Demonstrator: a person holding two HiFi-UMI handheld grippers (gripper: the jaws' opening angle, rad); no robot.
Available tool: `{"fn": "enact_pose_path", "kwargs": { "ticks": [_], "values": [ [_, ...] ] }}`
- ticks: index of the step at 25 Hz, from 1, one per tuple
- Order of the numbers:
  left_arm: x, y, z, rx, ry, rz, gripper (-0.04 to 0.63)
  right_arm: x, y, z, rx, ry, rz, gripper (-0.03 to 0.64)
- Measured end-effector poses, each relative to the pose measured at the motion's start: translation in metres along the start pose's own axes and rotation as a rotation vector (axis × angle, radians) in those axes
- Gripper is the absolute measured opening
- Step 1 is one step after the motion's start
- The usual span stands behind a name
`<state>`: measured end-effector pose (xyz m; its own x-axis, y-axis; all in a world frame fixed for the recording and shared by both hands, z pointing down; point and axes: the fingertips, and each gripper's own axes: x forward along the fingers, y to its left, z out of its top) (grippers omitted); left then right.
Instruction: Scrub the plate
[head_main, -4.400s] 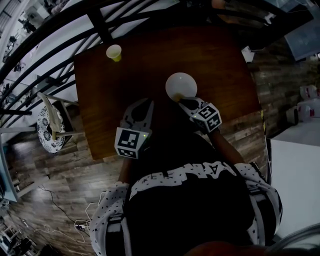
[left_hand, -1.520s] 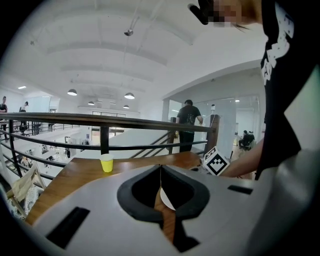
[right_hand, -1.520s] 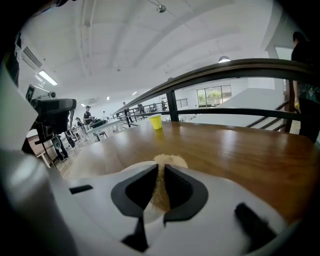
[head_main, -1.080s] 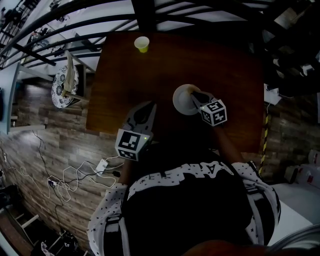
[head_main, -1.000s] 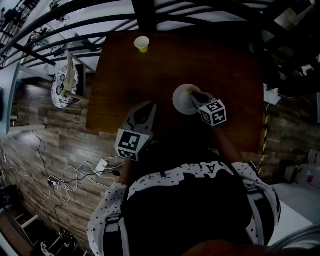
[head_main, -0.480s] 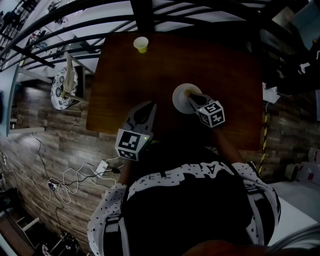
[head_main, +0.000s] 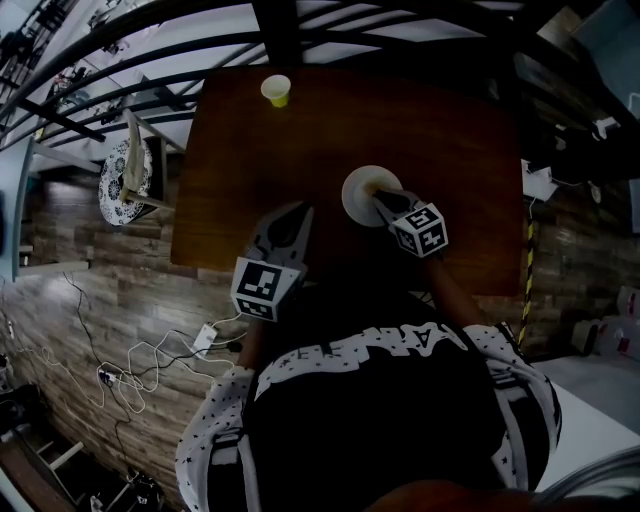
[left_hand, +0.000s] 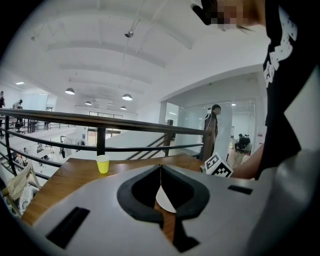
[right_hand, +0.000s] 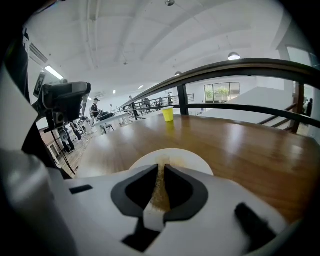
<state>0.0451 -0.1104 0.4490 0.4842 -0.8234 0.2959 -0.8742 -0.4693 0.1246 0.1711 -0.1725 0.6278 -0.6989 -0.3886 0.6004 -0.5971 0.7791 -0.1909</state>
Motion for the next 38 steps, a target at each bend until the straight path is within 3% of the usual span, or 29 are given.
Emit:
{"fn": "enact_pose_path", "kwargs": {
  "ticks": [38],
  "values": [
    [0.016, -0.014, 0.001, 0.014, 0.006, -0.090, 0.014, -0.012, 0.043, -0.013, -0.006, 0.012, 0.086, 0.049]
  ]
}}
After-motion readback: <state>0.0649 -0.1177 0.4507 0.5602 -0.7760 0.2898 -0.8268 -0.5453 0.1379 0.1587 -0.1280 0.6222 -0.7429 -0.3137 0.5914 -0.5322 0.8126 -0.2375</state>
